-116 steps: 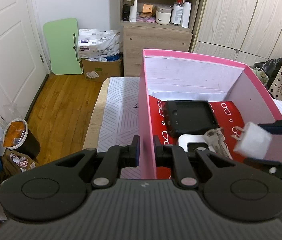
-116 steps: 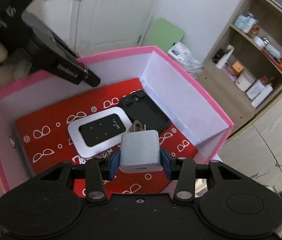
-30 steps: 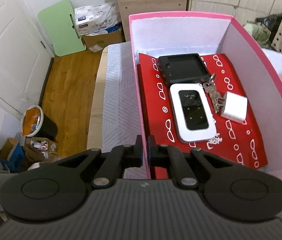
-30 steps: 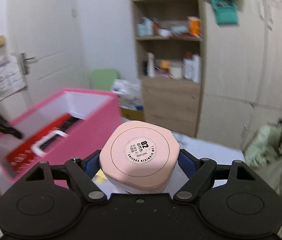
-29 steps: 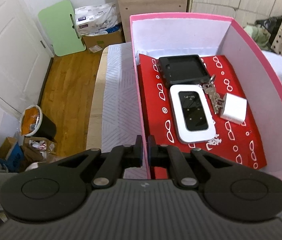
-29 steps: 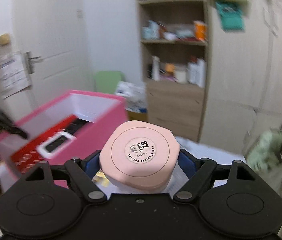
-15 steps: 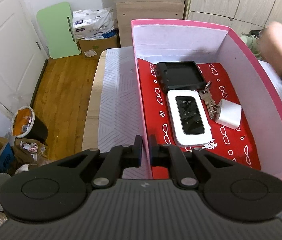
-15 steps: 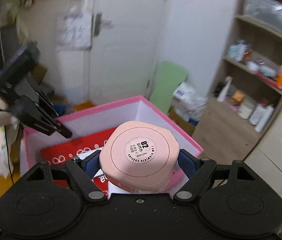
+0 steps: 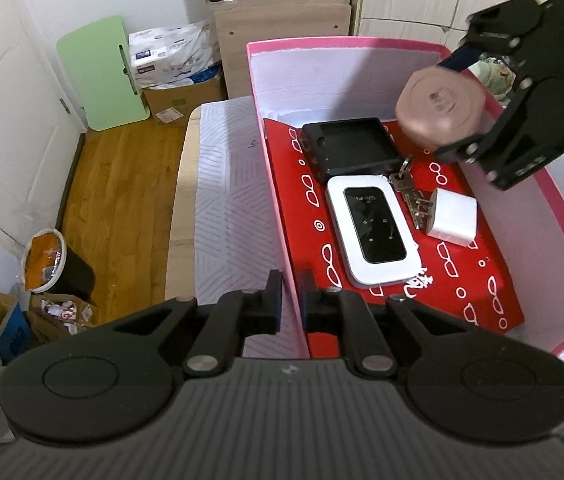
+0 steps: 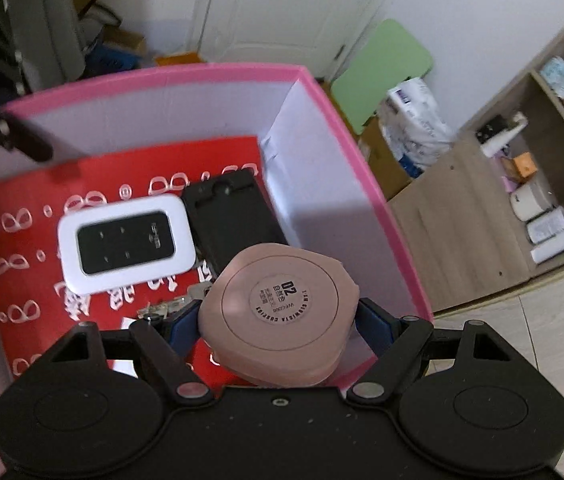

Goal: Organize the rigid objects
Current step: 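Lower the pink container into the box beside the black case, release, then move the right tool back to the table over the second white router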

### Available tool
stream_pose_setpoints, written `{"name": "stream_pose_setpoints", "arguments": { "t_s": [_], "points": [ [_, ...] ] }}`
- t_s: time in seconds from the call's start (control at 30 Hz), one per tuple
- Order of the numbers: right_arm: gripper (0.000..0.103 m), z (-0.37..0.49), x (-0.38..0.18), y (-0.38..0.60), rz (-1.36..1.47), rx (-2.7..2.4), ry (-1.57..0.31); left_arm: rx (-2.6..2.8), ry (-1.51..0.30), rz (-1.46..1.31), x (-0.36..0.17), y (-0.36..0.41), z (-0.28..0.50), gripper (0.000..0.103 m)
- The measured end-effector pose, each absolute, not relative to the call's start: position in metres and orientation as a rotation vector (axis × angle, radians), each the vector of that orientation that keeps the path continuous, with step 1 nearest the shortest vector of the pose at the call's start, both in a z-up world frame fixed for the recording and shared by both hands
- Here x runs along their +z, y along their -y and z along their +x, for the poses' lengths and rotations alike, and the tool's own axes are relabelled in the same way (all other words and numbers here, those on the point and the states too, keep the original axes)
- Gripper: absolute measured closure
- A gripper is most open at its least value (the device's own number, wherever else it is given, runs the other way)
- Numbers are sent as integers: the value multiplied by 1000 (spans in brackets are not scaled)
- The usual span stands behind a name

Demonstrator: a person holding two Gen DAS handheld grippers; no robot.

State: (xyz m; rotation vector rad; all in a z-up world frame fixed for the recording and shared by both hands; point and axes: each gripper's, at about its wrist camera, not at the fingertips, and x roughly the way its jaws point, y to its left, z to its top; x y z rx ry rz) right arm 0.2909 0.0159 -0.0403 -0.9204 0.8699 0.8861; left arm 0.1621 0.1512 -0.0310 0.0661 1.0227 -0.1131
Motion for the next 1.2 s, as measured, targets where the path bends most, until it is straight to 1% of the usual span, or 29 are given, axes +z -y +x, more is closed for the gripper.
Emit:
{"name": "stream_pose_setpoints", "arguments": {
  "t_s": [0.3,0.5,0.6,0.77,0.87,1.1,1.2],
  "points": [
    [18,312,-68,-25,-1049,910,-943,-125,-1018,65,-29,-151,162,94],
    [19,317,-73,-27,-1040,950,-978,-129,-1015,50,-28,-153,161,93],
    [20,317,-79,-31,-987,989,-1031,-132,-1015,41,-28,-154,161,93],
    [21,314,-78,-36,-1005,914,-960,-133,-1009,34,-26,-154,161,93],
    [20,309,-65,-30,-976,836,-883,-131,-1004,36,-26,-154,160,93],
    [19,264,2,23,-692,836,-673,-125,-981,45,-24,-152,159,93],
    [19,249,21,54,-547,816,-672,-118,-978,46,-24,-151,159,93]
  ]
}}
